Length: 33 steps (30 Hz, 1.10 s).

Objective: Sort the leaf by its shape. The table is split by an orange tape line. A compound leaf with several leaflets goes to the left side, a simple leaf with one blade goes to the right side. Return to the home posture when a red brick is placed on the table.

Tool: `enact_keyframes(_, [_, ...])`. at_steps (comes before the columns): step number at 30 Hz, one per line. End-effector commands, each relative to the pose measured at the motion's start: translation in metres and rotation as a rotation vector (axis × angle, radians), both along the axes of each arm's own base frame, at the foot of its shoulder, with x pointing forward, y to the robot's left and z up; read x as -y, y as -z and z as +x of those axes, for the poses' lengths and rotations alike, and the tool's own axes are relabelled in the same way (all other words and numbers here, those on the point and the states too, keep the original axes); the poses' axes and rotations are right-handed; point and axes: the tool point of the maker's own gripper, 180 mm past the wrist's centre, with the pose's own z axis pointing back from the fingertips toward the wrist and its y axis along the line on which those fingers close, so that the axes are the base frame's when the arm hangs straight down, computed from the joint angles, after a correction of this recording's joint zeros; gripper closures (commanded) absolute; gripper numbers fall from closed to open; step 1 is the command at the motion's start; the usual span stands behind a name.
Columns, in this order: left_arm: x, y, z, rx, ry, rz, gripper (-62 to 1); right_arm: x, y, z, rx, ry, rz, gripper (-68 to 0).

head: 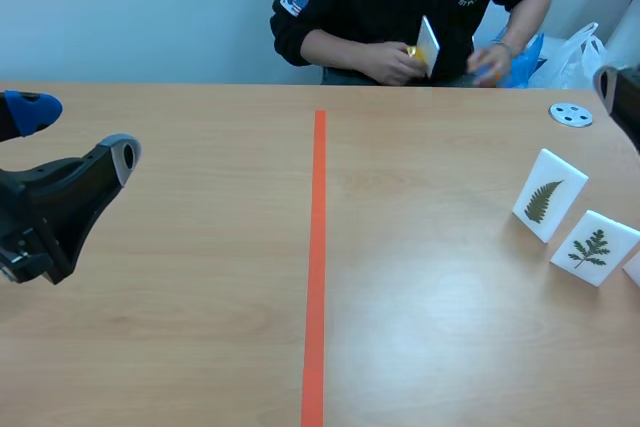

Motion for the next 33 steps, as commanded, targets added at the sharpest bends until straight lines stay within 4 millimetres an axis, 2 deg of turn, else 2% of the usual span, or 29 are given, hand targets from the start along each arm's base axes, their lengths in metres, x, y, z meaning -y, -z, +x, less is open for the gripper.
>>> enact_keyframes(1, [0.0,-0.006,0.001,0.02,-0.002,-0.022,-52.9,-0.006,-0.009,0.003,0.032,-0.018,0.012,-57.8])
enact_keyframes(11, [0.0,-0.006,0.001,0.019,-0.002,-0.022,-52.9,-0.024,0.016,0.0,-0.065,-0.057,0.029,-57.8])
enact_keyframes(33, [-0.001,-0.006,0.001,0.018,-0.003,-0.02,-52.9,-0.026,0.019,0.0,-0.08,-0.061,0.028,-57.8])
